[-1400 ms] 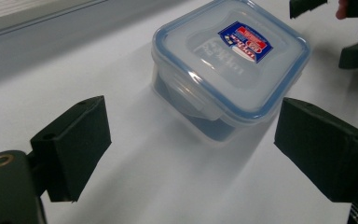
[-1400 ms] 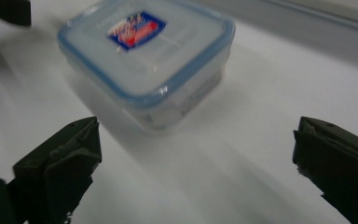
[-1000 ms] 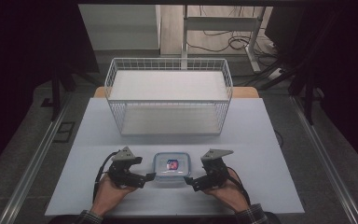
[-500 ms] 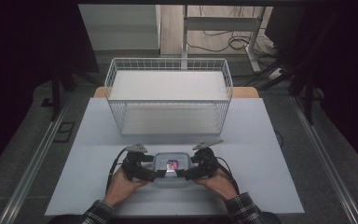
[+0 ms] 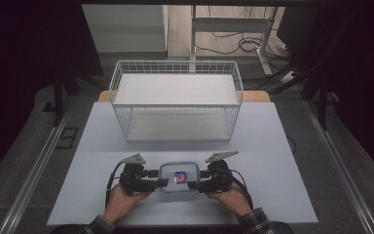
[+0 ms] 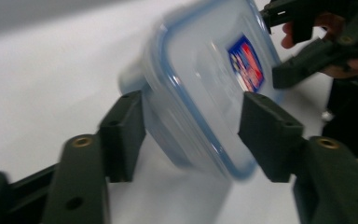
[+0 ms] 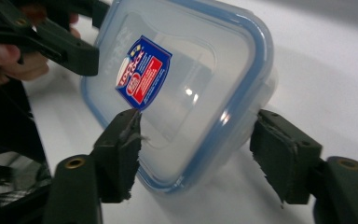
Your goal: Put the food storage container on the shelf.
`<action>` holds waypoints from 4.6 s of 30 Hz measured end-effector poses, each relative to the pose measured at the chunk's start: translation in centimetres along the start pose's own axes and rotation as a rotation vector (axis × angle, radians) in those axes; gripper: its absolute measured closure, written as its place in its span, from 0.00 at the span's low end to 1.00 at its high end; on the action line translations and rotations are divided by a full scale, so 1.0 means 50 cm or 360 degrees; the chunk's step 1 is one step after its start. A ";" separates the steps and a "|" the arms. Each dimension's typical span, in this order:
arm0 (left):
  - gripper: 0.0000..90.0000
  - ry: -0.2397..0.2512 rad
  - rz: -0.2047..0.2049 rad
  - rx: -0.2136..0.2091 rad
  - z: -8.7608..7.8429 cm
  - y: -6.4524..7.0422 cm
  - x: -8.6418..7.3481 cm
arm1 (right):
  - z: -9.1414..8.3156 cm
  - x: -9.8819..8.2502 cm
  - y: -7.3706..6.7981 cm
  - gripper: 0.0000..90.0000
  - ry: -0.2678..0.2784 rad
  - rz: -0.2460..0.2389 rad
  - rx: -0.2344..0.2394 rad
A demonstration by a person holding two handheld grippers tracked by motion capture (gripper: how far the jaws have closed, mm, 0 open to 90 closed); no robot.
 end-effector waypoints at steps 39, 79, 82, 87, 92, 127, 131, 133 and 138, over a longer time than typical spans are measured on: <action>0.64 0.0155 -0.0175 -0.0293 -0.036 -0.025 0.017 | -0.044 0.012 0.017 0.65 0.0145 0.0191 0.0323; 0.63 0.0347 -0.0022 -0.0142 -0.160 0.000 0.268 | -0.157 0.259 0.008 0.65 0.0372 0.0074 0.0290; 0.63 0.0358 -0.0019 -0.0138 -0.167 0.000 0.282 | -0.162 0.272 0.009 0.65 0.0377 0.0069 0.0289; 0.63 0.0384 -0.0016 -0.0125 -0.185 -0.002 0.317 | -0.173 0.309 0.009 0.65 0.0400 0.0051 0.0288; 0.63 0.0412 -0.0005 -0.0113 -0.203 -0.003 0.347 | -0.184 0.349 0.008 0.65 0.0423 0.0038 0.0287; 0.63 0.0440 -0.0073 -0.0108 -0.193 -0.086 0.482 | -0.183 0.493 0.098 0.64 0.0479 0.0130 0.0250; 0.63 0.0450 -0.0094 -0.0102 -0.188 -0.098 0.484 | -0.176 0.496 0.105 0.64 0.0472 0.0148 0.0248; 0.63 0.0451 -0.0093 -0.0101 -0.187 -0.099 0.484 | -0.174 0.497 0.106 0.64 0.0471 0.0151 0.0248; 0.63 0.0453 -0.0102 -0.0097 -0.183 -0.109 0.485 | -0.167 0.501 0.114 0.64 0.0471 0.0163 0.0247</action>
Point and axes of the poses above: each handheld gripper's, and its own axes: z roughly forward along the jaws, x roughly out of its top, y roughly to its right, the point moved 6 cm from there along z, roughly forward along the jaws, and after that the axes turned 1 degree about -x, right-handed, at the moved point
